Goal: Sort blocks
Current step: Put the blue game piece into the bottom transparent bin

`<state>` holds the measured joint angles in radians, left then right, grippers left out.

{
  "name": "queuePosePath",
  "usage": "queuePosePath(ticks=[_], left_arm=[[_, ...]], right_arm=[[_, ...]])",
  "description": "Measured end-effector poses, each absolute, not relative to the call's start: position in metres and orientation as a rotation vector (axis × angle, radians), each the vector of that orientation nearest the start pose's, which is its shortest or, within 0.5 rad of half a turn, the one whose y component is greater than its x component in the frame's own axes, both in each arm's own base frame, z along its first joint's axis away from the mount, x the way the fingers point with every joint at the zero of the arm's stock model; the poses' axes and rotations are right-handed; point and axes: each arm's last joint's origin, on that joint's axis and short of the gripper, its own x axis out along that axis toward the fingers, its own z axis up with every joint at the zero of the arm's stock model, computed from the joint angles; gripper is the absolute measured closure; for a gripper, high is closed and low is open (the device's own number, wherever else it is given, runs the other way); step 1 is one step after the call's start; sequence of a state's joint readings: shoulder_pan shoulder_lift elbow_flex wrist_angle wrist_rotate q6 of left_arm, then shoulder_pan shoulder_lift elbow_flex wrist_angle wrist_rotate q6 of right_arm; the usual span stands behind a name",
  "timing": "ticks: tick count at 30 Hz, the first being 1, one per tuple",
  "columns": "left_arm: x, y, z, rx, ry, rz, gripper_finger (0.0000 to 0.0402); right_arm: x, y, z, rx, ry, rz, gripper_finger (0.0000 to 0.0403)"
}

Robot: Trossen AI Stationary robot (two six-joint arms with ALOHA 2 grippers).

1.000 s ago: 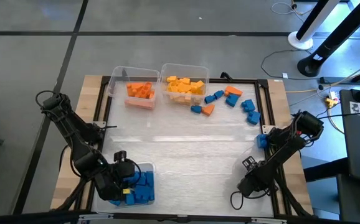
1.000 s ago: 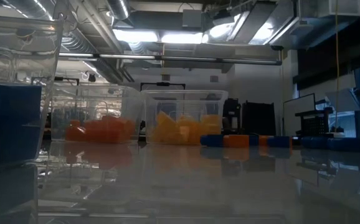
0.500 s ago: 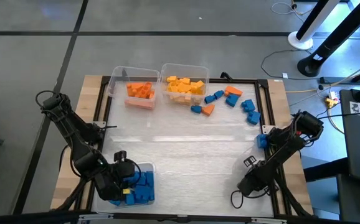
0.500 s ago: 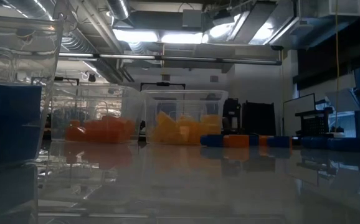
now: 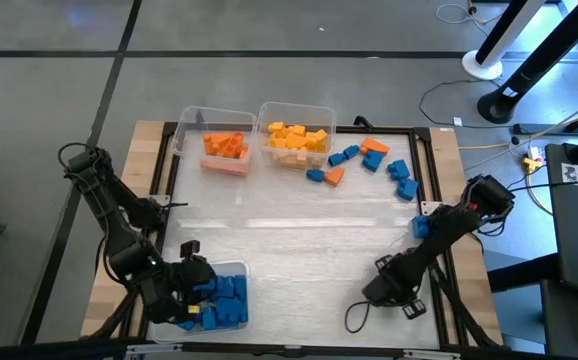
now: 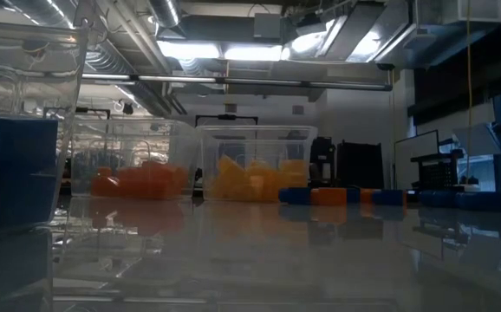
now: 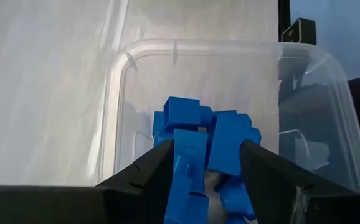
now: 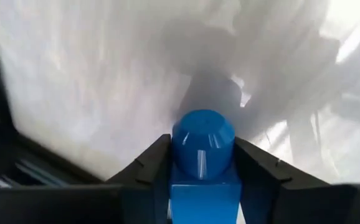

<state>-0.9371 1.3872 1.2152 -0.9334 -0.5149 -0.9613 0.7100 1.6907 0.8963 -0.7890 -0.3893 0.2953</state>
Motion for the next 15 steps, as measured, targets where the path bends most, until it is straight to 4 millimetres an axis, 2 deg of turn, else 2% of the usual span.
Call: queuePosePath(ticks=[7,11,15], left_arm=[[0.157,-0.211,0.300,-0.130,0.865,0.015,0.0233],[0.151,-0.215,0.300,-0.112,0.857,0.002,0.0233],[0.147,-0.218,0.300,-0.101,0.853,-0.014,0.0233]], right_arm=[[0.237,0.171,0.142,0.063,1.428,0.613,0.0244],[0.271,0.164,0.151,0.083,1.120,0.592,0.0249],[0.302,0.156,0.170,0.096,0.779,0.577,0.0259]])
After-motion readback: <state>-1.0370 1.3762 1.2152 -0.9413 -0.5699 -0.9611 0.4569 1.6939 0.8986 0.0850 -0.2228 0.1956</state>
